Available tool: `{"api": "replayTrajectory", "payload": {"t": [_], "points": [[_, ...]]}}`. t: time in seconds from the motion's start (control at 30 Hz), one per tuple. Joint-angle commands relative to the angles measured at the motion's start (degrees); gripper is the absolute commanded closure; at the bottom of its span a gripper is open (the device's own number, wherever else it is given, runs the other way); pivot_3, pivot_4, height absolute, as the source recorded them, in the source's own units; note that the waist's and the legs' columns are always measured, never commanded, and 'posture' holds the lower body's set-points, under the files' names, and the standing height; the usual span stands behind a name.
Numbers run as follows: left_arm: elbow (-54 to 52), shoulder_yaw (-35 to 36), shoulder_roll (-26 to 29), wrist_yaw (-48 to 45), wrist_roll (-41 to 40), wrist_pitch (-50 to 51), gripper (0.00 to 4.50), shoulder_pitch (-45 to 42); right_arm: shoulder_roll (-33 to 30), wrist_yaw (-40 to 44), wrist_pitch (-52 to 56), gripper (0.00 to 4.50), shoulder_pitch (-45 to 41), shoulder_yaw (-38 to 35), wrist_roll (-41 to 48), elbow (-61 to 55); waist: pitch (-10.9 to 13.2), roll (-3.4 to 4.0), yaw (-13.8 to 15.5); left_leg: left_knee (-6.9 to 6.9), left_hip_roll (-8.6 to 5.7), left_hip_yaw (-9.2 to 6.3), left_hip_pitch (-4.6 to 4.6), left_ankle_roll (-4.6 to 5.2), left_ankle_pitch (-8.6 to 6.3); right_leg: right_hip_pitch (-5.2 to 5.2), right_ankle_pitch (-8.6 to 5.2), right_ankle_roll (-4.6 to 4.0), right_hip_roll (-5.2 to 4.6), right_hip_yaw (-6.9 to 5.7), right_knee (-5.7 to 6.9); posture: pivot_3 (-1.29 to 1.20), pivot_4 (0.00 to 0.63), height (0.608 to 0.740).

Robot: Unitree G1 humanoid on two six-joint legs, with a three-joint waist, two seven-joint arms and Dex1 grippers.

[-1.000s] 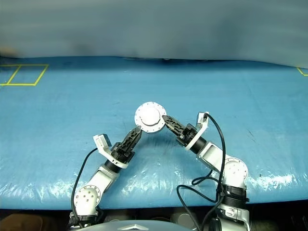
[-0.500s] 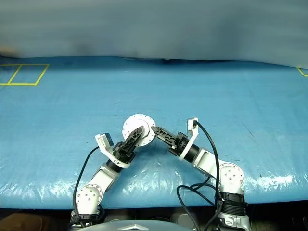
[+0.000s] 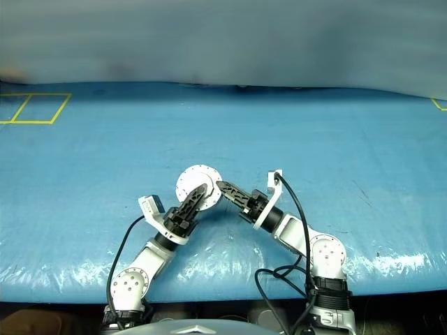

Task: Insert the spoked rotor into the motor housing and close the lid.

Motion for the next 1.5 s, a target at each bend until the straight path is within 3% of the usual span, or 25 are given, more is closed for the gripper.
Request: {"api": "replayTrajectory", "payload": {"t": [0.03,0.17,0.33,0.5,0.77,0.97,1.17,1.5], "points": [[-1.2,1.2,-2.5,0.7,1.0,-2.5,1.94,-0.8,-1.1,-0.5,-8.8,2.34,-1.9,-4.1,-6.2,1.4,0.0,0.0,0.1,0.02,0.0,0.01,0.0,-0.01,0.0,0.01,0.0,0.0,0.0,0.0,0.01,0.0,0.15,0.74],[-0.8,2.6,-3.3,3.6,2.0,-4.3,1.94,-2.5,-0.3,-2.3,-14.8,1.05,-3.3,-4.7,-12.2,2.4,0.0,-0.01,0.2,0.03,-0.03,0.01,0.0,-0.02,0.01,0.01,0.02,0.03,-0.02,0.01,-0.01,0.0,0.15,0.74],[0.2,4.9,-4.7,8.9,5.5,-10.0,1.94,-6.4,0.2,-3.2,-19.4,1.05,-3.9,-4.1,-19.6,4.3,0.0,-0.01,0.2,0.03,-0.01,0.0,0.02,-0.1,0.06,0.01,0.03,0.02,0.01,0.02,0.05,0.0,0.15,0.74],[6.3,9.7,-6.1,27.8,11.3,-15.0,1.94,-12.6,0.7,-2.1,-20.0,1.05,-4.0,-4.0,-21.1,4.3,0.0,-0.01,0.2,0.04,-0.01,-0.01,0.07,-0.16,0.1,0.06,0.06,0.04,0.0,0.03,0.07,0.0,0.15,0.74],[14.0,16.7,-6.3,26.9,3.4,-16.4,1.94,-18.6,1.4,-1.5,-20.1,1.05,-3.8,-3.0,-23.6,3.8,0.0,-0.04,0.4,0.04,-0.05,-0.02,0.1,-0.21,0.13,0.11,0.07,0.05,-0.03,0.01,0.07,0.0,0.15,0.74],[16.2,18.2,-5.3,27.0,5.5,-17.6,1.94,-18.7,1.5,-0.6,-19.9,1.05,-3.2,-2.9,-24.6,3.6,0.0,-0.04,0.3,0.02,-0.04,-0.05,0.12,-0.27,0.16,0.13,0.07,0.05,-0.01,0.0,0.08,0.0,0.15,0.74],[17.0,18.7,-4.9,30.6,12.5,-22.8,0.15,-18.5,1.7,-0.5,-19.7,1.01,-2.9,-2.6,-25.3,3.4,0.0,-0.04,0.2,0.01,-0.05,-0.05,0.38,-0.32,0.19,0.35,0.07,0.05,-0.01,0.0,0.11,0.0,0.15,0.74],[11.4,23.3,-3.3,36.1,19.7,-36.1,0.07,-15.6,1.8,-0.4,-19.6,1.01,-3.5,-3.4,-26.1,4.1,-0.1,-0.06,-0.2,-0.05,0.13,-0.1,0.5,-0.4,0.25,0.38,0.25,-0.05,0.26,0.1,0.1,0.0,0.15,0.74]]}}
